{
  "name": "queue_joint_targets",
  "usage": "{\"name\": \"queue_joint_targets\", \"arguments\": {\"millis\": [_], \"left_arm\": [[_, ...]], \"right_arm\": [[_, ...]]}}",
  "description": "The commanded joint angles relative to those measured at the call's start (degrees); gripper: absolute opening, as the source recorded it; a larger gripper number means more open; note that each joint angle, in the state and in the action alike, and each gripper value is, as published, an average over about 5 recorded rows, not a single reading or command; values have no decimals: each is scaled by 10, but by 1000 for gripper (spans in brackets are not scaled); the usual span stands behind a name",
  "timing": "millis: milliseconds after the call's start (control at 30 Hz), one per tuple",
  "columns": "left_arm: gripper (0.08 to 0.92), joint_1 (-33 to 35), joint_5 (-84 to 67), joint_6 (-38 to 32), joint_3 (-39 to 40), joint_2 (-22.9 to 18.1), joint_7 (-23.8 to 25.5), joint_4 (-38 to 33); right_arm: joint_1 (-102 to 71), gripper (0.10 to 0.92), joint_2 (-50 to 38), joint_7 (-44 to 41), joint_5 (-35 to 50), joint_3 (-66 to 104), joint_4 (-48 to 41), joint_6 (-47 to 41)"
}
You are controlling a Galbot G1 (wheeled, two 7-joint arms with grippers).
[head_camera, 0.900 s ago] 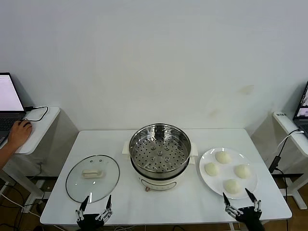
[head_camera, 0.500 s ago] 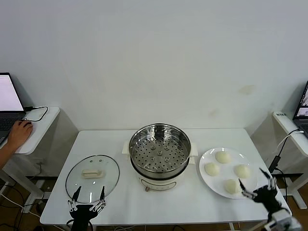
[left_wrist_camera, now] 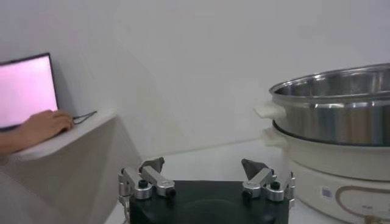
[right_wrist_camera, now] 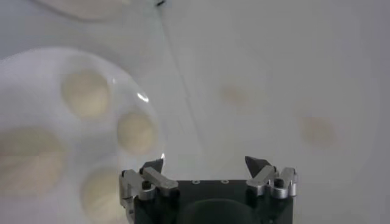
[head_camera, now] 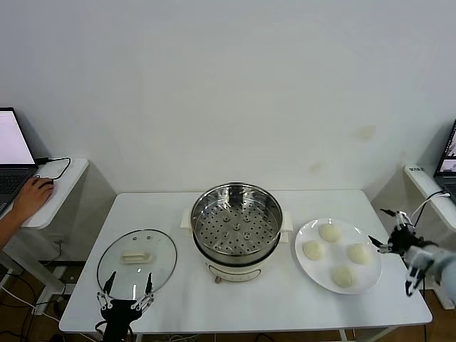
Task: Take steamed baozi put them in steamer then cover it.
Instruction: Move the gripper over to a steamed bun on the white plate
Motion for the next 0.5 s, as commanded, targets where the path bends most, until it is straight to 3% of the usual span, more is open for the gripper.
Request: {"name": "queue_joint_targets", "arguments": {"millis": [33,500], "left_arm": [[823,-1,17,3,-3,0,-4,-1],[823,-2,36,0,-15,-6,-6,0]], "right_arm": [[368,823,-49,-165,11,-344,-189,43],[504,823,83,-223,-5,-527,-345,79]]}}
